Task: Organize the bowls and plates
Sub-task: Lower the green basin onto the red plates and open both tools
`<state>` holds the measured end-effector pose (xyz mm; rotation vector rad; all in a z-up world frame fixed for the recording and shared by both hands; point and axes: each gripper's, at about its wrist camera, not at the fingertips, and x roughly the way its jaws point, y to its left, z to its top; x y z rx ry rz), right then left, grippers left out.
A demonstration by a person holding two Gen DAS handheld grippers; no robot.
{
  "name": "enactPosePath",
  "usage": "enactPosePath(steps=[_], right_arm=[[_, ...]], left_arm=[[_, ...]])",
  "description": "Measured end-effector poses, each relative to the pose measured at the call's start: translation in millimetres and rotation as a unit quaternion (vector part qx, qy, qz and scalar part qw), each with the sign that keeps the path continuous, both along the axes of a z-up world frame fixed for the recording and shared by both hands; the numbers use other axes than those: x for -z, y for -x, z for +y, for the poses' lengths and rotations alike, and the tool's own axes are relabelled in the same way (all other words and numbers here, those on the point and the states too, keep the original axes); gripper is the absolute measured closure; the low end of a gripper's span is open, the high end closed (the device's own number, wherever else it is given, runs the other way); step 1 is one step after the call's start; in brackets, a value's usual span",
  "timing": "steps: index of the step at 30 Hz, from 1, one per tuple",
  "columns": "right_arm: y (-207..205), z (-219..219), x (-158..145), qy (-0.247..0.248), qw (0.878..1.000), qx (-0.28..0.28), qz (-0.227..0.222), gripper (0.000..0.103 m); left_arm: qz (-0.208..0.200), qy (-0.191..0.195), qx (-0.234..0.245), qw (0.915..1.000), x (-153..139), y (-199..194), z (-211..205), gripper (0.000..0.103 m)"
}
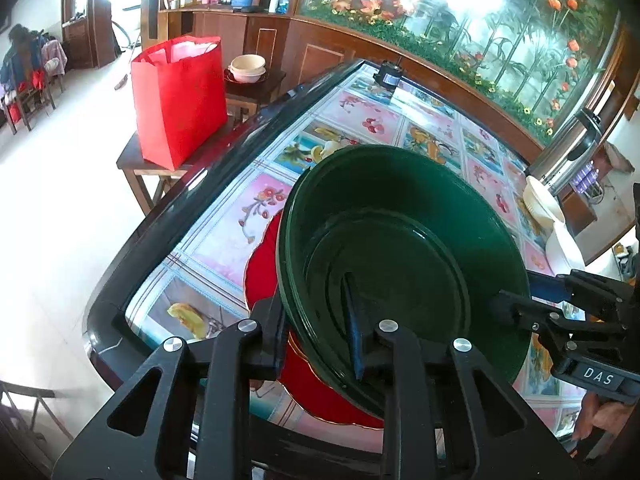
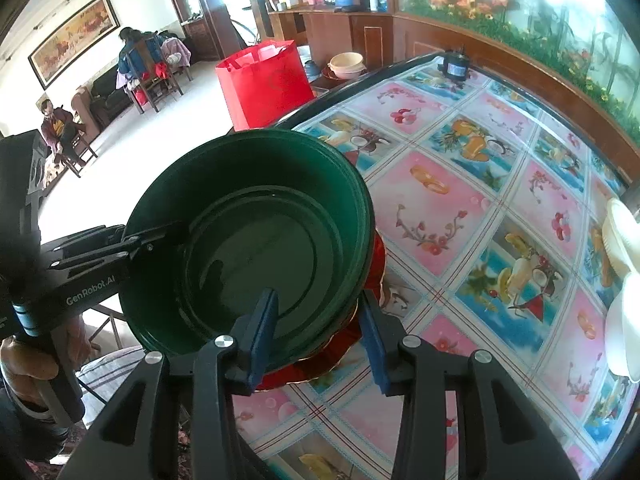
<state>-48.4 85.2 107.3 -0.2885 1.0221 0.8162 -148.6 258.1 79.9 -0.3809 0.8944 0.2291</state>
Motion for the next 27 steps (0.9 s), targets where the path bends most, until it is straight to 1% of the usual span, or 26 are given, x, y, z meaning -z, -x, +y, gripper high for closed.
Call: enactPosePath(steps=[3,5,9,10,11,12,13,19,22,24,26,27], right_arm=[[-1,-2,-1,-0.002,1.000,0.002,-0.001,0.061],[-1,-5,-1,-0.007,1.000,0.004,0.001,0.061],[-2,-11,-4,-0.011,1.000,0.011,-0.001,0.060],[-2,-13,-6,-0.012,1.000,0.013,-0.003,0.060],[-2,-15,-7,-0.013,1.000,0.014,-0.005,0.060],[-1,-17,-9,-0.017,1.000,0.016,-0.007,0.060],[0,-18,-11,-0.020,1.000,0.016,-0.008,0.059],[2,-21,-18,-0.032,0.999,0.014,-0.017,0.057],[3,-23,-22,-0.038,0.999,0.013,-0.020,0.056],[3,-27,-25,-0.042,0.999,0.016,-0.024,0.056],[2,-31,-28,-0.051,0.998,0.020,-0.026,0.053],[1,-33,-29,-0.055,0.998,0.022,-0.026,0.052]], left_arm=[[-0.003,-0.002,0.002,1.0000,-1,1,0,0.081],[-0.006,-0.009,-0.001,0.9999,-3,2,0,0.080],[-0.014,-0.008,-0.009,0.9998,-8,4,4,0.080],[-0.016,-0.009,-0.010,0.9998,-9,4,4,0.079],[-0.019,-0.010,-0.009,0.9997,-10,5,4,0.073],[-0.020,-0.010,-0.009,0.9997,-11,5,4,0.061],[-0.023,-0.009,-0.010,0.9997,-12,5,3,0.058],[-0.046,-0.009,-0.021,0.9987,-20,7,2,0.057],[-0.065,-0.028,-0.027,0.9971,-33,7,-1,0.055],[-0.078,-0.042,-0.029,0.9956,-41,8,-4,0.050],[-0.092,-0.057,-0.030,0.9937,-49,7,-9,0.045],[-0.095,-0.061,-0.032,0.9931,-52,7,-10,0.044]])
